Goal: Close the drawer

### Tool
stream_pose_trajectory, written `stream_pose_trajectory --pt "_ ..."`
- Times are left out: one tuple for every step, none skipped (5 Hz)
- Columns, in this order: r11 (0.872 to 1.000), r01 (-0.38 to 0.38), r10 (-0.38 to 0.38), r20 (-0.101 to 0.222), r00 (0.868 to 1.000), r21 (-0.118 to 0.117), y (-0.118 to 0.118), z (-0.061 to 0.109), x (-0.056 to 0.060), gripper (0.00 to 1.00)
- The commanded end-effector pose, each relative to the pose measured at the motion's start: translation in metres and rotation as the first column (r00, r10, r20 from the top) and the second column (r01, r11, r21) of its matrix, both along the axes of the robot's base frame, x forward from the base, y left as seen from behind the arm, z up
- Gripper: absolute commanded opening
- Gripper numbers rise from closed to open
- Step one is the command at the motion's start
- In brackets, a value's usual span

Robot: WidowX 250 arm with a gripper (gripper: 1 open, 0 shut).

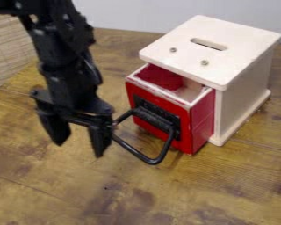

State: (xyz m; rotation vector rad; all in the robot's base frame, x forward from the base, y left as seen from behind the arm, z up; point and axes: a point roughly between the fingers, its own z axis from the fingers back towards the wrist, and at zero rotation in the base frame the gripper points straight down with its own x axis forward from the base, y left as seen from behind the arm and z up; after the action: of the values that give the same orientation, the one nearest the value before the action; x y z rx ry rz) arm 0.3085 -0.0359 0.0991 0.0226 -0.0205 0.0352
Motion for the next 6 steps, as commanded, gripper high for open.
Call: stream_pose_trajectory --pt "1.000 -0.002 0.003 0.053 0.999 -0.019 -0.001 0.002 0.012 1.00" --pt "0.999 -0.019 0.021 0.077 0.997 -0.027 0.002 -0.014 0.022 1.00" --pt "0.993 -0.115 0.117 0.094 0.989 -0.027 -0.005 -0.036 0.032 1.00" --pt "0.980 -0.200 0.201 0.107 0.974 -0.021 -0.006 -0.039 0.042 1.00" --pt "0.986 -0.163 0.165 0.114 0.980 -0.024 -0.010 -0.032 0.048 1.00" --pt "0.990 -0.135 0.138 0.122 0.983 -0.032 -0.014 -0.033 0.057 1.00"
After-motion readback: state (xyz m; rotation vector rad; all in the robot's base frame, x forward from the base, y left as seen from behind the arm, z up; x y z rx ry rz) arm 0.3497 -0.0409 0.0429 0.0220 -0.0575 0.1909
